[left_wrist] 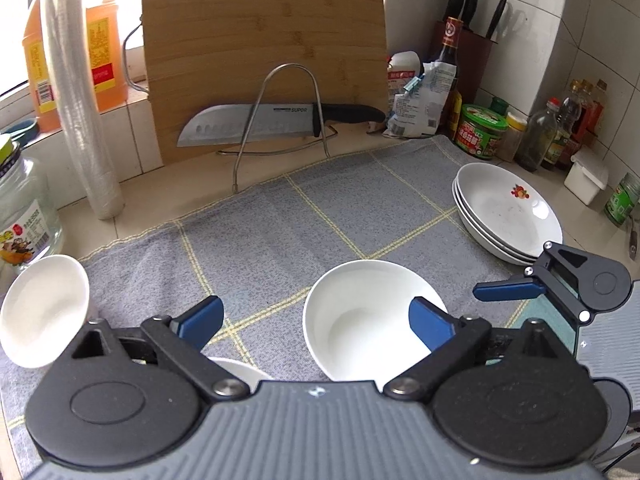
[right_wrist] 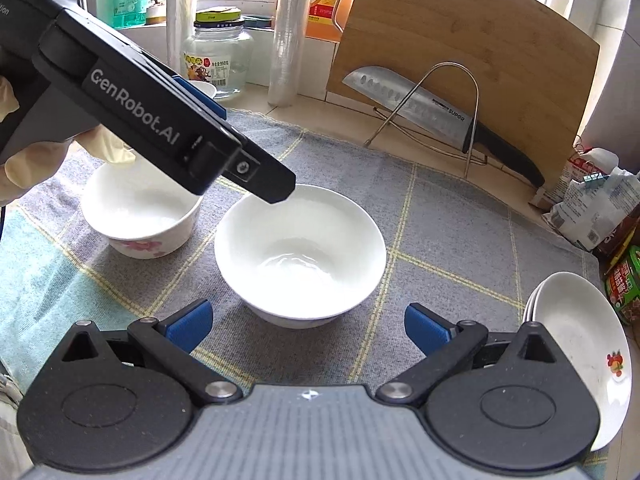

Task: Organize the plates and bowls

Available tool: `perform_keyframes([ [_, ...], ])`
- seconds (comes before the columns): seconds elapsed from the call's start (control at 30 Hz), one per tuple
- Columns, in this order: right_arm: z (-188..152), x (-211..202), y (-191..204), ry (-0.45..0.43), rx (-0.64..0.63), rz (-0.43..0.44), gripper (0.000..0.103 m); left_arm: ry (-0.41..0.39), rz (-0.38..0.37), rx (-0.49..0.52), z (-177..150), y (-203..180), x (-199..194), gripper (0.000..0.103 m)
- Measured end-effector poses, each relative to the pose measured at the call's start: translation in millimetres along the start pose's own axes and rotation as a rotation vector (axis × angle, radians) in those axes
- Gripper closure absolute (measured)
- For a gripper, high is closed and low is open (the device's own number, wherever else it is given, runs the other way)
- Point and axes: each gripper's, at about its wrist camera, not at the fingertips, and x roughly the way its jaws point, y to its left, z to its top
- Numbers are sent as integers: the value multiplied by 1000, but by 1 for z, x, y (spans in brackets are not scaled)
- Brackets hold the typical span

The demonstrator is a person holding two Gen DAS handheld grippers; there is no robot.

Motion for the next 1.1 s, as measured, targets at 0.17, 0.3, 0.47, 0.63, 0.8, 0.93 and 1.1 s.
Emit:
perform_keyframes([
  [0.17,-10,-3,-1,-44,-38,55,0,-17,116,-81,-13,1,-21,4],
  [0.3,-17,-5,1,-58,-29,79,0,-6,161,-160,-27,11,-31,4],
  [0.47,-25,-4,15,-36,-39,97,0,10,205,-178,-39,29,-42,4],
  [0.63,-29,-1,37,-4,10,90,0,10,166,-178,-44,56,-43,4],
  [0.8,-24,7,70,14,53,52,0,54,61,-143,-51,79,-37,4],
  [0.93,-13,15,97,16,62,35,0,87,-2,-57,-55,91,-34,4],
  [1.1,3,26,121,7,63,29,0,141,-98,77,-54,98,-32,4],
])
